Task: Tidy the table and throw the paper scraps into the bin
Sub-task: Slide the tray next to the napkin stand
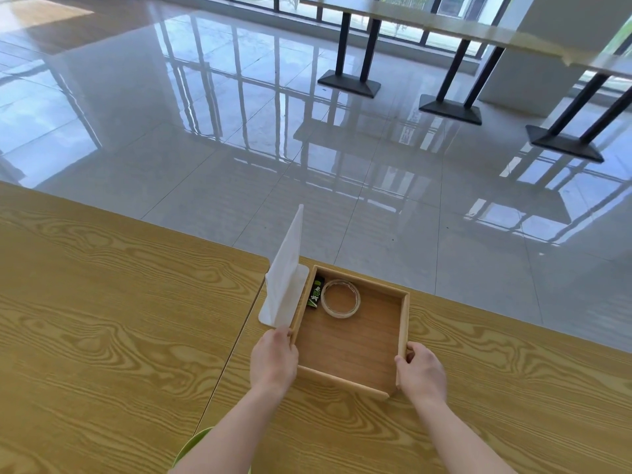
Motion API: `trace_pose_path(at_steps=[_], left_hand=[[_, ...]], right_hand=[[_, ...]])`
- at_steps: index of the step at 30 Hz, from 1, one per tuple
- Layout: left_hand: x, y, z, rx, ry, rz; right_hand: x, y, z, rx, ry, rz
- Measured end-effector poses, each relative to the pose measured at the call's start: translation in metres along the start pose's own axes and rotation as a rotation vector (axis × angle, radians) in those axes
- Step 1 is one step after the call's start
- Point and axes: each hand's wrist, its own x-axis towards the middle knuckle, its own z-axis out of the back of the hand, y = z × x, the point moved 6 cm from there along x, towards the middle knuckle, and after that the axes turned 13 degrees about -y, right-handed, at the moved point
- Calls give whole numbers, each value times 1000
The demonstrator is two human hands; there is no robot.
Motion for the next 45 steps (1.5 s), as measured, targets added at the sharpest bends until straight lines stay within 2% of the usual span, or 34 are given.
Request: trace_pose_path(at_steps=[5, 11, 15, 21, 33, 45], left_hand=[[-2, -4, 3, 14, 44, -38], [-13, -15, 7, 176, 80, -214], [-19, -26, 14, 287, 72, -331], [-31, -43, 24, 419, 52, -487], [-70, -89, 26, 449, 76, -658], [-118, -156, 3, 357, 116, -840]], right_hand=[[1, -1, 1, 24, 48, -4], [-3, 2, 10, 38, 44, 9], [-6, 6, 20, 9, 32, 69], [-19, 10, 30, -73, 100, 191], [-53, -16, 61, -137, 122, 266], [-65, -72, 119, -117, 14, 156]])
